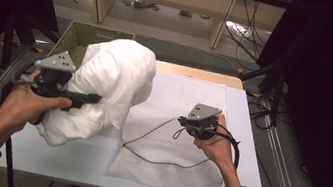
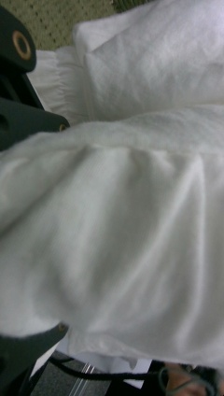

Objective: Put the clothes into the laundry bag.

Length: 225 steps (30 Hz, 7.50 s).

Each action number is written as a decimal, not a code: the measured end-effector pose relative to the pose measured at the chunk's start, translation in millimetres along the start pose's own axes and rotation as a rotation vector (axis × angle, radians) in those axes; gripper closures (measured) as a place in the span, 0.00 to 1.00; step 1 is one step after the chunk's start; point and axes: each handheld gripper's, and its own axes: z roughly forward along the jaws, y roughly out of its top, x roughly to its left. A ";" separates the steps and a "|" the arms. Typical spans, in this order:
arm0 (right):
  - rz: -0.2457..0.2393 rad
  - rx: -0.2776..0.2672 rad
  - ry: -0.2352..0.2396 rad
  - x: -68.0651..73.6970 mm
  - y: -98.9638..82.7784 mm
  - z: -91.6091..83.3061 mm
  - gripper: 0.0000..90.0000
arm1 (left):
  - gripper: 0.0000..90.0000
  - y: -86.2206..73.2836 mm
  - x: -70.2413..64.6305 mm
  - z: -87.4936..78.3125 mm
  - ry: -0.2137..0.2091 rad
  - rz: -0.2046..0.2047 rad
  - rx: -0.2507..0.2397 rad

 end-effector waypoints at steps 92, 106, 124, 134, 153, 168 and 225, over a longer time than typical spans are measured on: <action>-0.013 -0.056 -0.005 7.8 12.5 -34.3 1.00 | 0.17 -44.1 -81.6 130.8 -0.162 -0.001 0.120; -0.036 -0.056 0.026 12.8 15.1 -31.4 1.00 | 0.90 -44.6 -86.3 202.6 -0.361 -0.112 0.134; 0.001 -0.081 0.015 7.7 14.0 -49.2 1.00 | 0.30 -32.0 -65.7 197.0 -0.100 -0.101 0.167; -0.016 -0.071 0.023 12.7 16.8 -44.2 1.00 | 0.16 -88.7 -49.6 159.1 -0.089 -0.111 0.253; -0.041 -0.117 0.038 21.5 29.9 -56.6 1.00 | 0.93 -16.6 -54.8 224.6 -0.148 -0.088 0.138; -0.032 -0.055 0.059 24.3 20.8 -41.2 1.00 | 0.23 -26.0 -48.4 163.6 -0.128 -0.115 0.172; -0.020 -0.084 0.074 21.0 24.2 -48.5 1.00 | 0.24 -61.7 -48.6 190.7 0.006 -0.040 0.180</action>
